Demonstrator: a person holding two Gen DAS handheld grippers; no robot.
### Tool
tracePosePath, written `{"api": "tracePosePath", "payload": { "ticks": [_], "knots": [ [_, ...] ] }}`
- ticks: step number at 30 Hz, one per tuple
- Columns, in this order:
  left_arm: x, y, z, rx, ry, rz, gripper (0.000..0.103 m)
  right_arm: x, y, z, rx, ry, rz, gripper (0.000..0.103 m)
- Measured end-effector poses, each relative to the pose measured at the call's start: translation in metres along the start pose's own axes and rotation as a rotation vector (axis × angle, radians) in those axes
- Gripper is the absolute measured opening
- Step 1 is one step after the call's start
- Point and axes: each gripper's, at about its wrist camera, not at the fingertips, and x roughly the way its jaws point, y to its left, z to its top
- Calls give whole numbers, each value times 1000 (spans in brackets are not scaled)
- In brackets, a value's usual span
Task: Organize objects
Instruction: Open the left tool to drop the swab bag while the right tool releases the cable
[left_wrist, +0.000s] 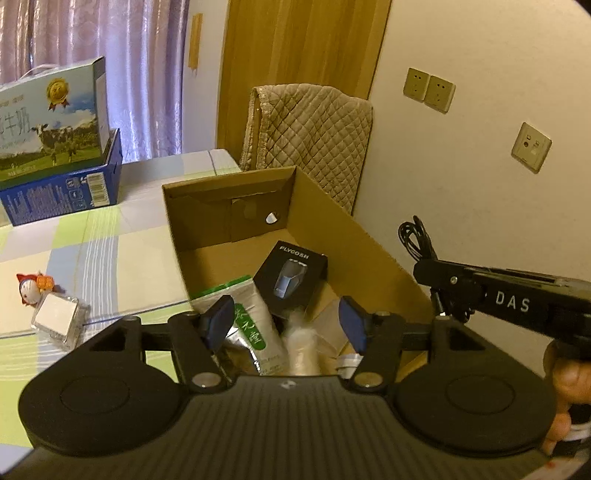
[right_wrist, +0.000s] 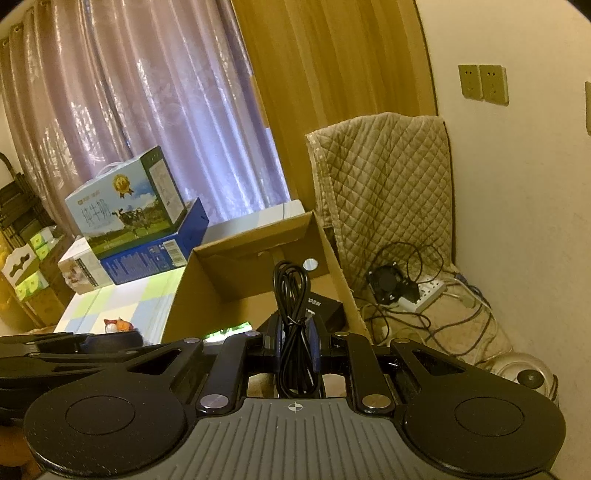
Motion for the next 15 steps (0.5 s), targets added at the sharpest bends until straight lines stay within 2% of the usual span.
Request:
{"api": "tracePosePath", "payload": {
  "ticks": [9,15],
  "knots": [
    [-19,24,-13,-4,9,56,60,7,13,-1,1,8,24,12],
    [-30,40,-17,-20,10,82,61,12,20,3,37,-19,57,12]
  ]
}}
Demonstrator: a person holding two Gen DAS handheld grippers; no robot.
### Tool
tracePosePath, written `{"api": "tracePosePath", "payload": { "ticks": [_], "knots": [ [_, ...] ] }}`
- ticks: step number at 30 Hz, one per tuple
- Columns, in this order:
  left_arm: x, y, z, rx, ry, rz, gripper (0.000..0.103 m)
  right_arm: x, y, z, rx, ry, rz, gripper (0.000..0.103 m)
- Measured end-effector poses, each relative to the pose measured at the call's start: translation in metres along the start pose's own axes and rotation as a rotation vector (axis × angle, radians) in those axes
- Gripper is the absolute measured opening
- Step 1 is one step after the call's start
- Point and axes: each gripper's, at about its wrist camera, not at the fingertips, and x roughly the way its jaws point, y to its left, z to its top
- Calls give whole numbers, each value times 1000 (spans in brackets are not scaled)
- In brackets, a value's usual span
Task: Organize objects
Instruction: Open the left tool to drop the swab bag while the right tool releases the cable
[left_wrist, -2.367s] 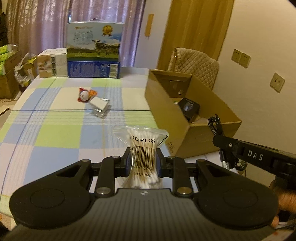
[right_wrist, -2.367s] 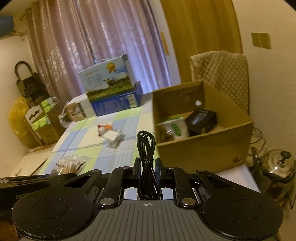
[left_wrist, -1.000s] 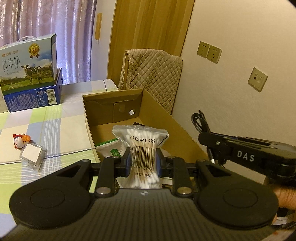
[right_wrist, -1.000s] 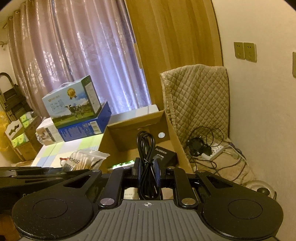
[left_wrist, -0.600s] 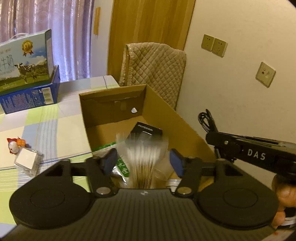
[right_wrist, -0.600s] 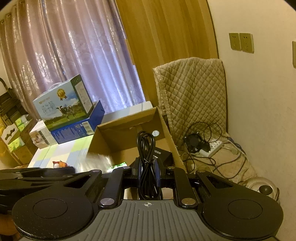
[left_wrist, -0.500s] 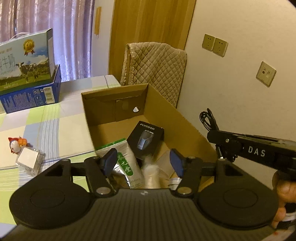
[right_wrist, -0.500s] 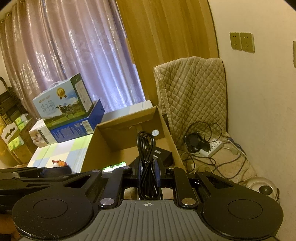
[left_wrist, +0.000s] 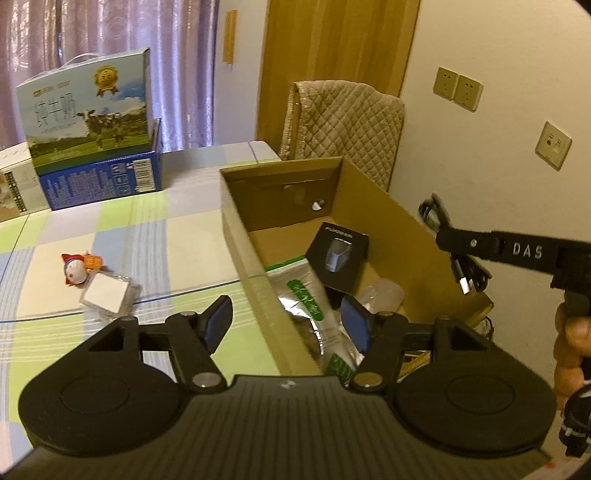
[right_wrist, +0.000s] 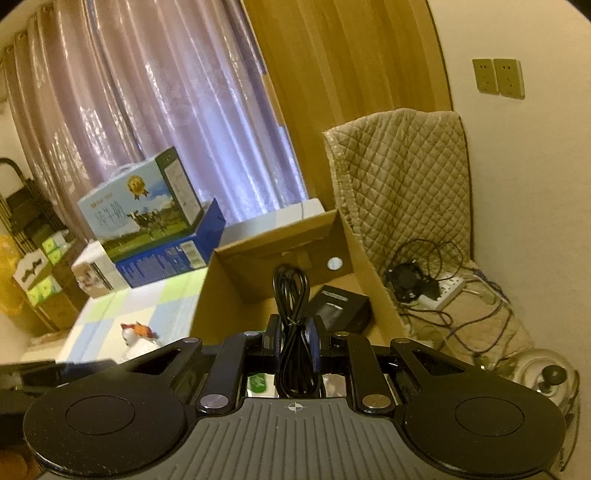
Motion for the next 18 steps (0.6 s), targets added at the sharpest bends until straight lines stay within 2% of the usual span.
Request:
{"api": "tracePosePath", "payload": {
  "ticks": [2,5,18],
  "knots": [
    [-3,4,0,-1,-2,8,62,5,-1,4,15,-1,15,15],
    [-8,8,1,-4,-8,14,65,3,-4,6,60,-25,-4,57],
    [-36,23,-6,-16,-31,39,75,-23,27,2,19,-29,5,59]
  ]
}}
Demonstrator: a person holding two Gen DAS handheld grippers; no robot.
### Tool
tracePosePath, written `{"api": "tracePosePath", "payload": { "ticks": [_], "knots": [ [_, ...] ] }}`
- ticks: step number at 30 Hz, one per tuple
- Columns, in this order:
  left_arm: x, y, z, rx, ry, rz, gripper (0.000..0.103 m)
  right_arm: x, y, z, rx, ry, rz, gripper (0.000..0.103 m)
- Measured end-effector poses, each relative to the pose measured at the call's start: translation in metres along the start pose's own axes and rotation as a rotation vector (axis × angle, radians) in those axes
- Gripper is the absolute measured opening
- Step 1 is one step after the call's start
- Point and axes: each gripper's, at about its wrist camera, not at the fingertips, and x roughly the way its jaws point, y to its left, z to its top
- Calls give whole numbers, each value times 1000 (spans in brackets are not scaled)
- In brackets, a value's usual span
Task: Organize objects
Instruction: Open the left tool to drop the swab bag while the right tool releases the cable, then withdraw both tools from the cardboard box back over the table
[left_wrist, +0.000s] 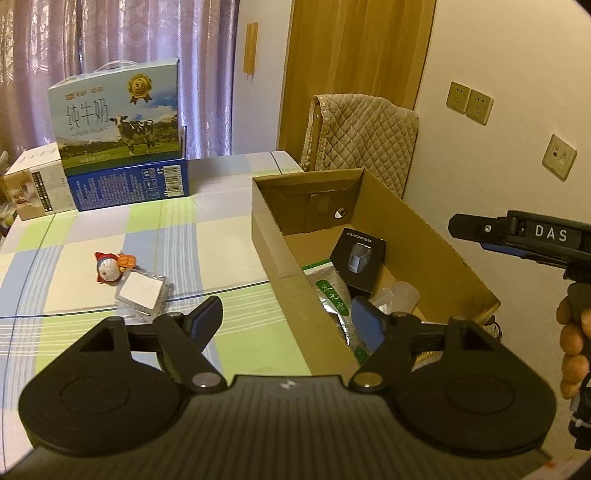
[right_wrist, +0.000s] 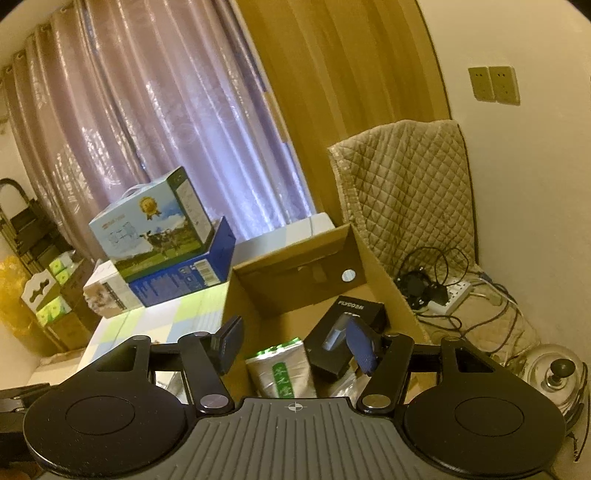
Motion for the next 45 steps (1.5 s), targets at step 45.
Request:
{"api": "tracePosePath", "payload": {
  "ticks": [45],
  "knots": [
    [-33,229,-64,-211,-11,273,102,96,186,-87,-345,113,183,61]
  ]
}}
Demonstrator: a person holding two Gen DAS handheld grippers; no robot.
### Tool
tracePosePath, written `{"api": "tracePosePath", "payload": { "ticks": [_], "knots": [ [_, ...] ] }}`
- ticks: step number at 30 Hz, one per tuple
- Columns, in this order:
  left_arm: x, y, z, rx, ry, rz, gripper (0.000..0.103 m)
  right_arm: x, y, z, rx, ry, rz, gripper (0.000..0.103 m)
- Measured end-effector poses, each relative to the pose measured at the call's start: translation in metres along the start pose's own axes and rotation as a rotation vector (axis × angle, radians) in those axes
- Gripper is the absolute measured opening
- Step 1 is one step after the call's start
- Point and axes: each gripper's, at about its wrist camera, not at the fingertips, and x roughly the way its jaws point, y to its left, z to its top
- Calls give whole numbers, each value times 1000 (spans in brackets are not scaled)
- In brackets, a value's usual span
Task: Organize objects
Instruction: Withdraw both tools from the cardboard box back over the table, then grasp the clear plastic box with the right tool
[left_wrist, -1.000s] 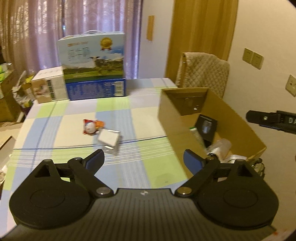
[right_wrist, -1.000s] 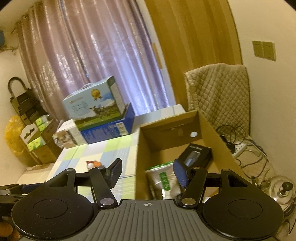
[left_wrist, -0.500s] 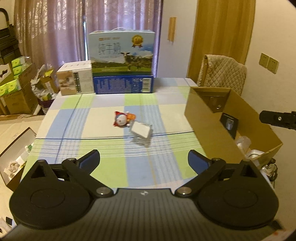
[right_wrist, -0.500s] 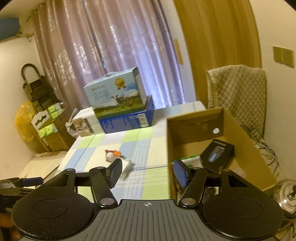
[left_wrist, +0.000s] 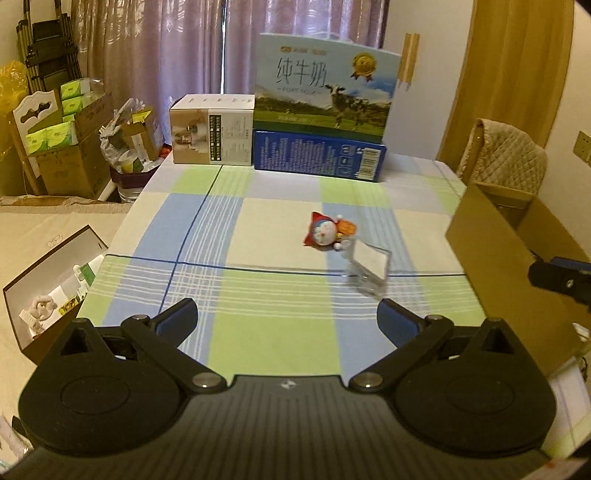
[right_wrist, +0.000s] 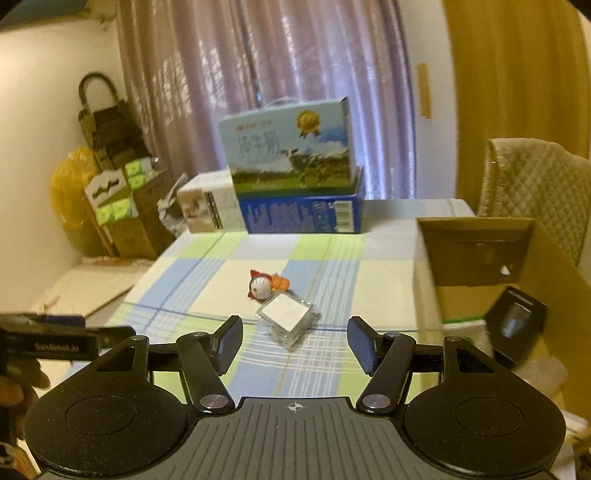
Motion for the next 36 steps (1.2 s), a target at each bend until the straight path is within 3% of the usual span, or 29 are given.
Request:
{"api": "tracePosePath", "payload": {
  "ticks": [9,13,18,24,32,34,36],
  "knots": [
    [64,23,5,-66,36,-15,102,93,2,-22,10,92,-20,72],
    [86,22,17,-34,26,-23,102,130,2,-23,-6,119,-30,73],
    [113,33,31,-66,25,7,102,170,0,-25,-35,145,-25,73],
    [139,40,39,-75,29,60,102,210,4,-33,-117,162,-46,73],
    [157,38,44,-99,45,40,102,234,0,-36,-138,170,-61,73],
    [160,34,44,-93,49,33,102,236,-2,-35,-136,167,-58,71],
    [162,31,44,-78,52,30,102,236,-3,-33,-138,160,-62,46]
  ]
}}
